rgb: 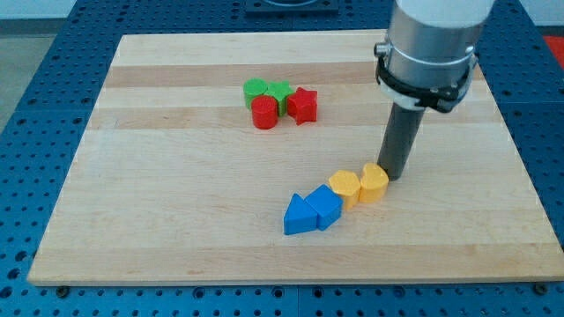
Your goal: Move arm away from yellow blocks
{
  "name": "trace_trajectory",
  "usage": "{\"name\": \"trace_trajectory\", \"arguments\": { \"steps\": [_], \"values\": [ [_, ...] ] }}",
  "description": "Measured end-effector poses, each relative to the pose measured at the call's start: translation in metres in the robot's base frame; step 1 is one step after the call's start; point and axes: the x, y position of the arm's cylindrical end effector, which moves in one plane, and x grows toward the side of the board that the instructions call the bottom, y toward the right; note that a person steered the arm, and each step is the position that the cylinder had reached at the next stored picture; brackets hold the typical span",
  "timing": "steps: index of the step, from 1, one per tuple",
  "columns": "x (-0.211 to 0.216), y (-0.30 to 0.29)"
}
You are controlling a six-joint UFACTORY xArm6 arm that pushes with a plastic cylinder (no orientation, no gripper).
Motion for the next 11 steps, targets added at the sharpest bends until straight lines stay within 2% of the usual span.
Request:
{"name": "trace_trajectory", "arguments": {
  "steps": [3, 6, 8, 9, 10, 11],
  "values": [
    [0.06, -0.018],
    [0.062, 0.005],
    [0.092, 0.089],
    [0.09, 0.134],
    [0.072, 0.138],
    [0.085, 0.106]
  ]
}}
